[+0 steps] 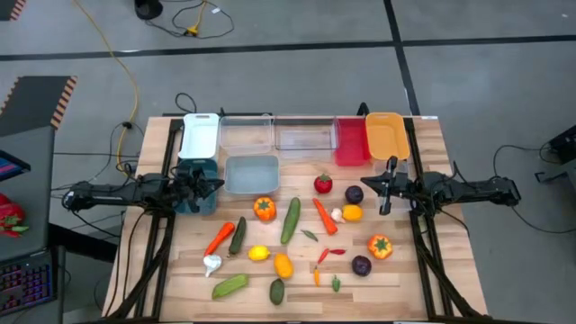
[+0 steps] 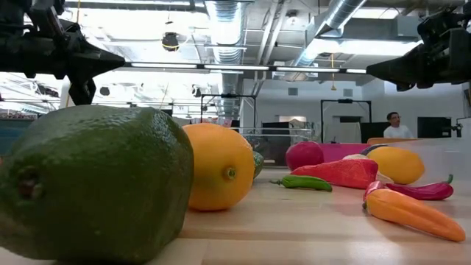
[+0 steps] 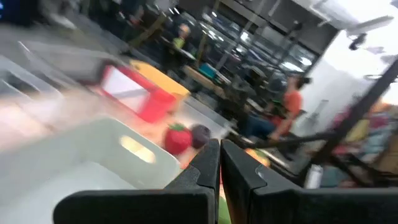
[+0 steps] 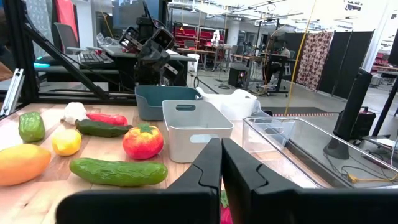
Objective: Sort produce into baskets
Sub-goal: Put the bottom left lemon into the gray bin
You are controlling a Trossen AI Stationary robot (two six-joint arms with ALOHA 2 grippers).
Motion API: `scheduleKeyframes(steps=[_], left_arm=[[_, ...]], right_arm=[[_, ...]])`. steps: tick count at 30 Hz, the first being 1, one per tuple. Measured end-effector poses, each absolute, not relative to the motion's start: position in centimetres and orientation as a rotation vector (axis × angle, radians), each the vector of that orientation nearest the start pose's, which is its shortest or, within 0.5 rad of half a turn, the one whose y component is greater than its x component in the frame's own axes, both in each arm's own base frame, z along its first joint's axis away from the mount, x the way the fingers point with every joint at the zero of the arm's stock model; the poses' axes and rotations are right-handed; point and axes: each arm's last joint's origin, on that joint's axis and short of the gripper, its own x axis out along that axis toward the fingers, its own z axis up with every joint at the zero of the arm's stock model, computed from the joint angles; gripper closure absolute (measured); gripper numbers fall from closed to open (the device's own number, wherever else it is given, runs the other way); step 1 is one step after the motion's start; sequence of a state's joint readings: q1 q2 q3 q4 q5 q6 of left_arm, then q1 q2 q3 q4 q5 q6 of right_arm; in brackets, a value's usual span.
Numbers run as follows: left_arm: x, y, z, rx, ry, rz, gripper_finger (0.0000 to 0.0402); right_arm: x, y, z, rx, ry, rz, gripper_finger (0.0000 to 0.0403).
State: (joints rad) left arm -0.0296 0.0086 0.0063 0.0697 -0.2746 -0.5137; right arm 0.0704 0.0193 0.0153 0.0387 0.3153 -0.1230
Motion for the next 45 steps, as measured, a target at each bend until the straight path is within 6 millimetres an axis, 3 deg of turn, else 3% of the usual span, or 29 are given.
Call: scheduleKeyframes(steps=[9,20,25,36,40,45], left_arm=[[9.6,0.6,17.2,-0.162,-0.092,0.279,0.0401],[9.6,0.6,17.5,-0.131,-0.121,0.270,0.0390],[9.5,0.6,18.2,-0.146,-0.196,0.256,0.0333],[9.6,0.6,19.6,-0.101,-0.221,0.275,0.0167],[10.2,0.6,20.2,-0.074,-0.171,0.278,0.0136],[11.6,0.5,22.0,-0.029,-0.093,0.268,0.0130]], right_arm=[[9.7,-0.2,17.1,-0.116,-0.019,-0.247,0.0365],[9.7,-0.2,17.1,-0.116,-0.019,-0.247,0.0365],[9.7,-0.2,17.1,-0.116,-0.019,-0.247,0.0365],[9.7,-0.2,17.1,-0.116,-0.018,-0.247,0.0365],[9.7,-0.2,17.1,-0.116,-0.019,-0.247,0.0365],[9.7,-0.2,17.1,-0.116,-0.019,-0.247,0.0365]])
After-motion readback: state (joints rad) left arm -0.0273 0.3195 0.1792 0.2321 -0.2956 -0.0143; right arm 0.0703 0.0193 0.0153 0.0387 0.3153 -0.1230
